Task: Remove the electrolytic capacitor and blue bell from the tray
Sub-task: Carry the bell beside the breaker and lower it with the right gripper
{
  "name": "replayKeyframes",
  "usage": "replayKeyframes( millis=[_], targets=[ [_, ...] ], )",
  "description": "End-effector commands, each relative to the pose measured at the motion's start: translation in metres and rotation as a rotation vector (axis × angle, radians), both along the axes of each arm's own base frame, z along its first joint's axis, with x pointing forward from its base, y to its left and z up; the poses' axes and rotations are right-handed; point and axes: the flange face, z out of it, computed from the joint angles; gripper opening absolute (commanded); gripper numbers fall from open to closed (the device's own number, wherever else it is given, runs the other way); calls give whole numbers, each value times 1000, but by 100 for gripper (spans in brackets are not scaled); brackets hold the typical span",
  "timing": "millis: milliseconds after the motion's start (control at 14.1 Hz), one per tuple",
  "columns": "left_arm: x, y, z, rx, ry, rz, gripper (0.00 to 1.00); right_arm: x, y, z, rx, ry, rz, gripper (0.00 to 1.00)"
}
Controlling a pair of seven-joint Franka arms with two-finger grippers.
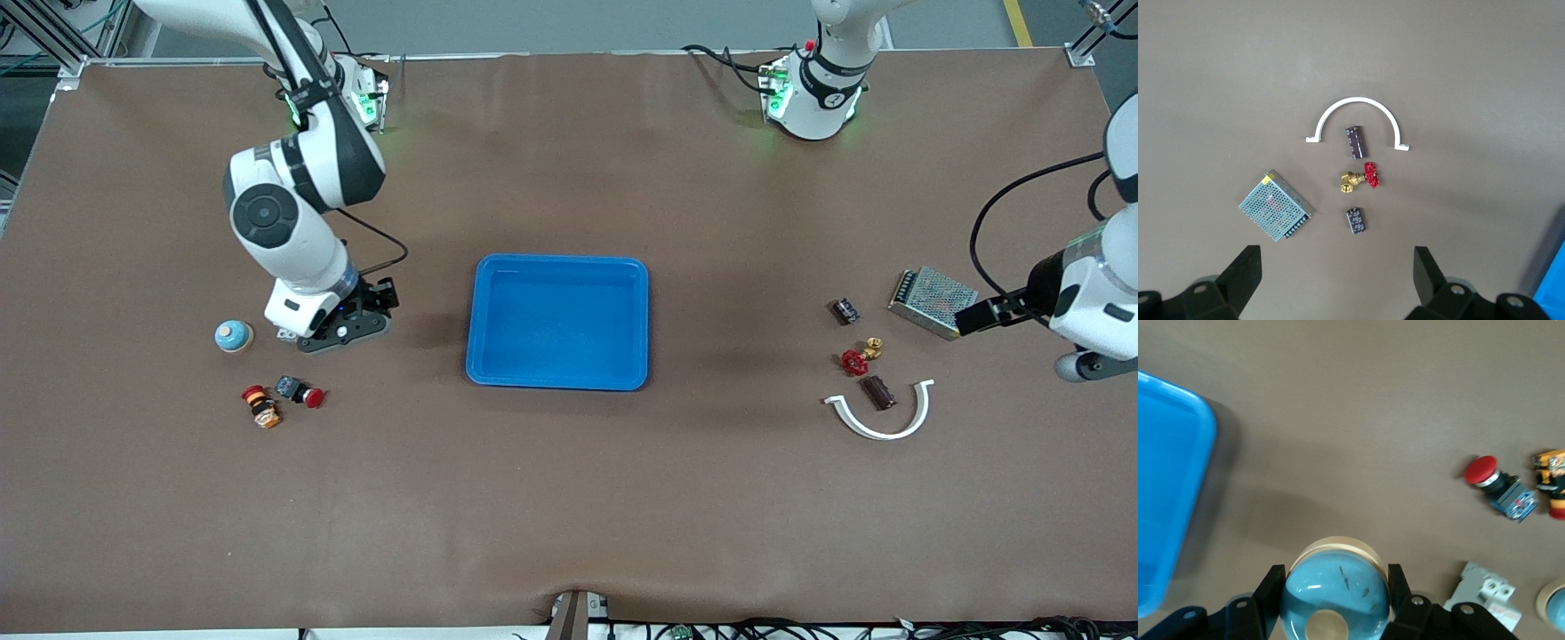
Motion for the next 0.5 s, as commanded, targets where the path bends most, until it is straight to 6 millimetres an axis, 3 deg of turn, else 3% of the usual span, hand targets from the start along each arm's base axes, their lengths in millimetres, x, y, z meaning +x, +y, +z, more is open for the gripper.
replayKeyframes(
  millis=[0, 213, 426],
  targets=[
    [-14, -4, 30, -17, -12, -56, 100, -9, -26, -12, 16, -30, 46, 39],
    [-28, -10, 61, -24, -56, -112, 100, -9, -41, -24, 23, -53, 64, 39],
    [-37, -12, 75, -11, -70, -124, 100, -10, -50, -44, 23, -60, 80, 39]
  ],
)
